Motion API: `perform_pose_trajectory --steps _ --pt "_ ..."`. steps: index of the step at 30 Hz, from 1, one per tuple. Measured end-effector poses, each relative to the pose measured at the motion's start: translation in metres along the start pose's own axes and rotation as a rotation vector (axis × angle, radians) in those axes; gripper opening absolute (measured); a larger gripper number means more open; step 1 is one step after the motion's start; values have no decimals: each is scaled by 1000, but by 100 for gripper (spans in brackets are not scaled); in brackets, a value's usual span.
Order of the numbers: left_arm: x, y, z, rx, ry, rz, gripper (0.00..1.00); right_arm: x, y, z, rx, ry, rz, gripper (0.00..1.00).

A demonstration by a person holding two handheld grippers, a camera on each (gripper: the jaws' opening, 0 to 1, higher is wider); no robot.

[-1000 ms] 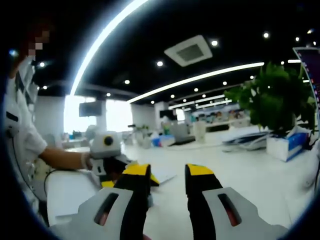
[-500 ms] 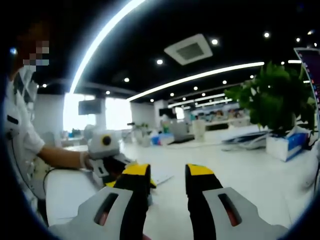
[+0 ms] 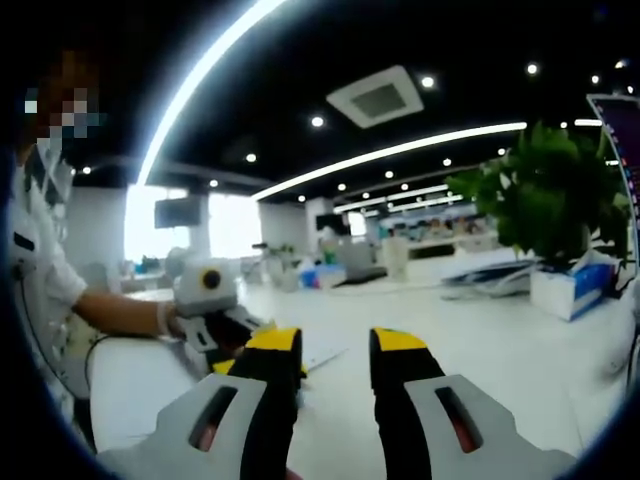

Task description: Pick up the paper insert the paper into the punch align the paper edges press the punch to punch holes

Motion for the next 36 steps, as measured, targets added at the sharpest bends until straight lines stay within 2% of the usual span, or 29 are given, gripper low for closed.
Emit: perform_pose_trajectory --steps 12,16,18,19,21,24,28,30,33,36 --pt "1 -1 0 -10 0 1 25 1 0 2 -1 -3 -10 28" --pt "2 -1 0 -13 1 6 25 7 -2 0 35 23 16 11" --pt "2 -1 0 -15 2 7 25 10 -1 -1 17 36 0 5" --pt "2 -1 0 -15 2 7 25 12 -2 -2 10 38 -4 5" --pt "2 -1 0 -16 2 7 25 17 -9 0 -1 59 57 5" --pt "2 -1 0 -15 4 6 25 23 -20 9 -34 23 35 5" --pt "2 0 -1 -16 4 6 25 34 -37 24 -28 8 61 4" --pt "2 0 -1 -16 4 6 25 29 -43 32 -61 -73 55 4" --pt "2 0 -1 -16 4 7 25 23 -48 42 -115 -109 -25 4" --pt "1 0 -1 -16 4 8 25 14 -51 49 -145 -148 -67 4"
Point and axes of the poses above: the point that each gripper's makers call its tool centre point, and the gripper's own axes: z roughly forward along the fingers, y roughly to its right, x roughly out of its top, the point moved 5 cm from there along -z, roughly backward along the fingers, and after that the axes turned 11 degrees about -z, right-handed, at the moved point
